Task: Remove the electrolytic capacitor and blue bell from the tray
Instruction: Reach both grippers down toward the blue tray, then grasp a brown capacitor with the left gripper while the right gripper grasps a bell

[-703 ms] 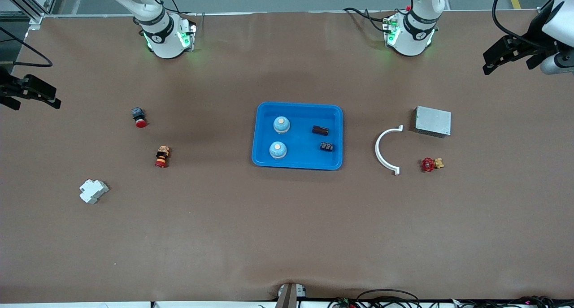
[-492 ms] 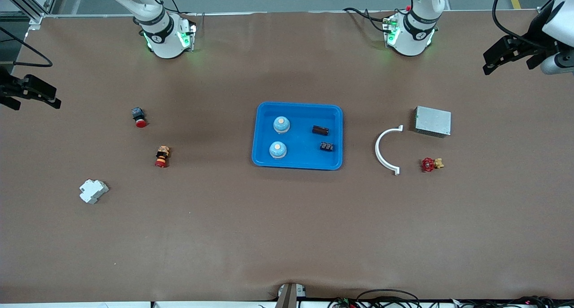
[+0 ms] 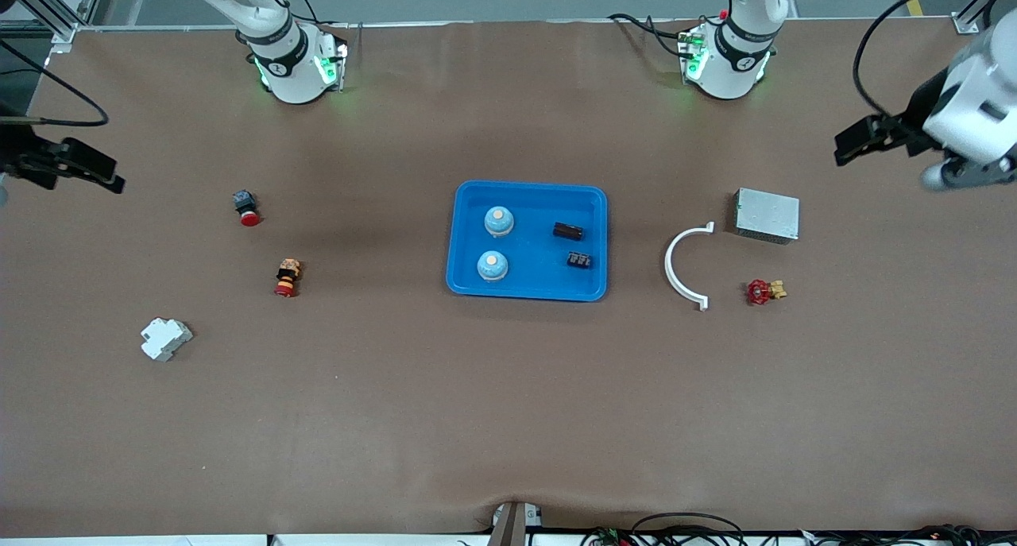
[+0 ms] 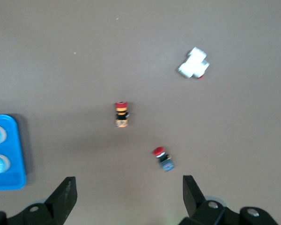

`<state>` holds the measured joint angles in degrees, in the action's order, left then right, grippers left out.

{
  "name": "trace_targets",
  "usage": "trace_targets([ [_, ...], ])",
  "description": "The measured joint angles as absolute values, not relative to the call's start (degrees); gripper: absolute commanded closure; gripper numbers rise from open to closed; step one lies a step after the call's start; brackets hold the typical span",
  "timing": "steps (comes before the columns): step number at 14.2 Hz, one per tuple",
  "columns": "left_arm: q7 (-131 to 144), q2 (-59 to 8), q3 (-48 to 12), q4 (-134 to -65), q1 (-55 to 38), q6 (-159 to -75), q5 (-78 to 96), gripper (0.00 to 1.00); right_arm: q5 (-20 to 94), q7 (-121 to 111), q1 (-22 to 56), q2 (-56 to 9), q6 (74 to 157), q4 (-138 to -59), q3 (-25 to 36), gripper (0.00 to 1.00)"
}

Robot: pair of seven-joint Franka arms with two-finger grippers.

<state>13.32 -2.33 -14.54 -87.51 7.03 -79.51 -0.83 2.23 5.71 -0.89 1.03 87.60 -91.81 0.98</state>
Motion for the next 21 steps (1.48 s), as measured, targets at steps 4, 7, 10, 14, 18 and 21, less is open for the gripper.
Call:
trace_targets([
  [4,20.7,-7.4,-15.9,-88.9,3.0,-83.7,-0.8,0.00,6.0,13.8,1.5,1.0,89.8,-95.0,0.5,0.00],
  [7,30.9,-8.0,-16.8,-94.1,-1.0,-91.2,1.4,0.00,6.7,24.8,7.4,0.9,94.4,-99.4,0.3,0.00],
  [10,43.2,-8.1,-17.6,-100.5,-3.9,-100.6,6.3,0.00,6.8,36.7,16.1,0.5,102.9,-106.2,0.0,0.00],
  [14,57.5,-10.8,-18.5,-103.5,-9.9,-107.8,6.6,0.00,6.8,48.6,23.2,-1.6,111.1,-110.8,-0.1,0.00],
  [18,69.8,-16.0,-18.6,-106.2,-15.0,-116.3,6.2,0.00,6.8,60.7,29.1,-8.6,121.5,-111.0,-0.1,0.00],
  [21,81.9,-21.6,-18.6,-107.2,-18.9,-123.1,0.3,0.04,6.7,67.8,33.0,-14.7,128.5,-110.7,-0.1,0.00],
])
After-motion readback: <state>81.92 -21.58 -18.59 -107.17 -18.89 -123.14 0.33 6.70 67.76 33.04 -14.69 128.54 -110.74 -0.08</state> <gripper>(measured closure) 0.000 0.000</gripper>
